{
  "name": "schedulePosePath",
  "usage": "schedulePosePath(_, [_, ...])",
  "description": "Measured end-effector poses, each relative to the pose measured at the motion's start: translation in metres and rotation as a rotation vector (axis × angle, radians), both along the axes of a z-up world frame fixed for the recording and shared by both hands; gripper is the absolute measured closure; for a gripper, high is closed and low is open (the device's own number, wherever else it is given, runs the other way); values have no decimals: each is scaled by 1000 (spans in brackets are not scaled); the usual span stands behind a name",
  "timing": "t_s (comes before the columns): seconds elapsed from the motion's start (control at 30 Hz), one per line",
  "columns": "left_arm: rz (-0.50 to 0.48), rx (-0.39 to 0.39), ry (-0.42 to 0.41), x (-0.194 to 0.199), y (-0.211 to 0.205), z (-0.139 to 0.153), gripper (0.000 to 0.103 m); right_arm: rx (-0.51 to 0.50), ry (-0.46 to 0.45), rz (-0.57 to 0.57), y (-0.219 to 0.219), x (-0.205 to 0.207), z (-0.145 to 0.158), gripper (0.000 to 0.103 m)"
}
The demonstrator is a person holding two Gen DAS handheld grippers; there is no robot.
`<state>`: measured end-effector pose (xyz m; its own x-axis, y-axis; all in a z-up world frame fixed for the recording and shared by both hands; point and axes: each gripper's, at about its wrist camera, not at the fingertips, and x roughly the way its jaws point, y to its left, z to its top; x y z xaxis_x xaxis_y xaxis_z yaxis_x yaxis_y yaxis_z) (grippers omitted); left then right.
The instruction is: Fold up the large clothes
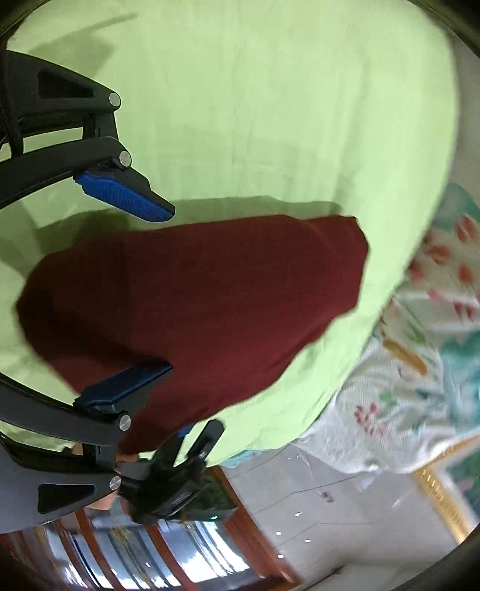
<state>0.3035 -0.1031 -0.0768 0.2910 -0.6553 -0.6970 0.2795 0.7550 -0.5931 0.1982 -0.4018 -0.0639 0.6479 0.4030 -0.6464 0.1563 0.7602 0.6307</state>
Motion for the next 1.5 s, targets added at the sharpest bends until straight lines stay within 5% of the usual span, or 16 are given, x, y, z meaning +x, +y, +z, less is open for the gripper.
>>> schedulePosePath(0.23, [-101,-24,112,32,-27,-35,24,44,38,25,-4,13,-14,25])
schedulePosePath(0.47, [-183,147,9,22,-72,-28,29,78,51,79,1,22,-24,26])
schedulePosePath(0.5, [-185,161,-10,20,-73,-25,32,76,53,86,3,23,-24,28])
schedulePosePath(0.57, [-179,177,-42,14,-72,-21,38,96,83,97,7,24,-29,59])
schedulePosePath(0.8, [-144,214,-132,-18,-59,4,51,111,23,102,34,9,-9,68])
schedulePosePath(1.23, [42,237,-132,-74,115,50,52,202,-41,363,186,34,-5,69])
schedulePosePath(1.4, [93,248,-62,-71,154,21,46,166,11,402,221,47,-26,68])
schedulePosePath(1.5, [131,184,-32,-71,170,2,38,152,47,384,223,48,-42,65])
